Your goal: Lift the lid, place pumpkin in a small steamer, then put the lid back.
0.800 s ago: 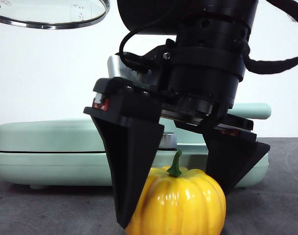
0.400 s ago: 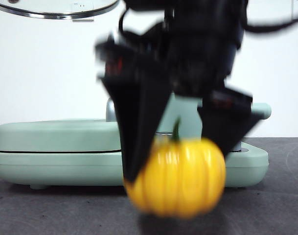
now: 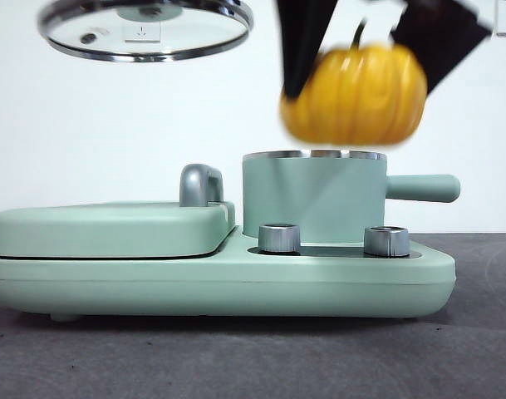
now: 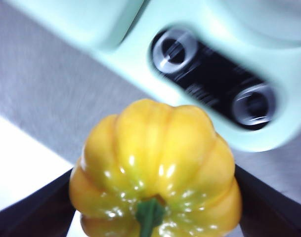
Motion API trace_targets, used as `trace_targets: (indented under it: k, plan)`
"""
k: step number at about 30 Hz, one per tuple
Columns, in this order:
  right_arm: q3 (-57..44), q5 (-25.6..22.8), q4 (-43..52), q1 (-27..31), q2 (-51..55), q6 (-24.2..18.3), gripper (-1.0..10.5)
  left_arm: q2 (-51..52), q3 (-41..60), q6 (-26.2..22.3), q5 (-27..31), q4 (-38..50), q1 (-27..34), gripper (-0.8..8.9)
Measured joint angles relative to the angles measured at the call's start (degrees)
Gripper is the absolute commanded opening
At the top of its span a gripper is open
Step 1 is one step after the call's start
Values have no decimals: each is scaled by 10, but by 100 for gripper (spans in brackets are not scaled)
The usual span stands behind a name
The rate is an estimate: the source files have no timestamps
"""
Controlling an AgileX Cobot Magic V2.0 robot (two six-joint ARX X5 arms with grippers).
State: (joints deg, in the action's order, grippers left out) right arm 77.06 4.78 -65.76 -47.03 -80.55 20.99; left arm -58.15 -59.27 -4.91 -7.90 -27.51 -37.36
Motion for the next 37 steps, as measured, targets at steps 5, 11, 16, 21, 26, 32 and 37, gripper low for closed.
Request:
trace_targets:
  k: [5,11,16,21,26,32,37]
  plan:
    - [76,-1,-23,75,-17,-42,274,-3,0,0,0,-1,0,6]
    - [207,-3,-49,147,-90,-93,274,-2,0,0,0,-11,0,6]
    - [334,-3,-86,176,-190,-124,274,5,0,0,0,-33,0,6]
    - [422,-3,-106,182,-289,-144,274,9,0,0,0,-32,0,6]
    - [447,-3,-106,182,-358,-157,275,17,0,0,0,-39,0,6]
    - [447,-3,-106,182,-405,-163,276,29,0,0,0,-45,0,6]
    - [447,-3,-106,182,-427,-164,276,33,0,0,0,-45,0,6]
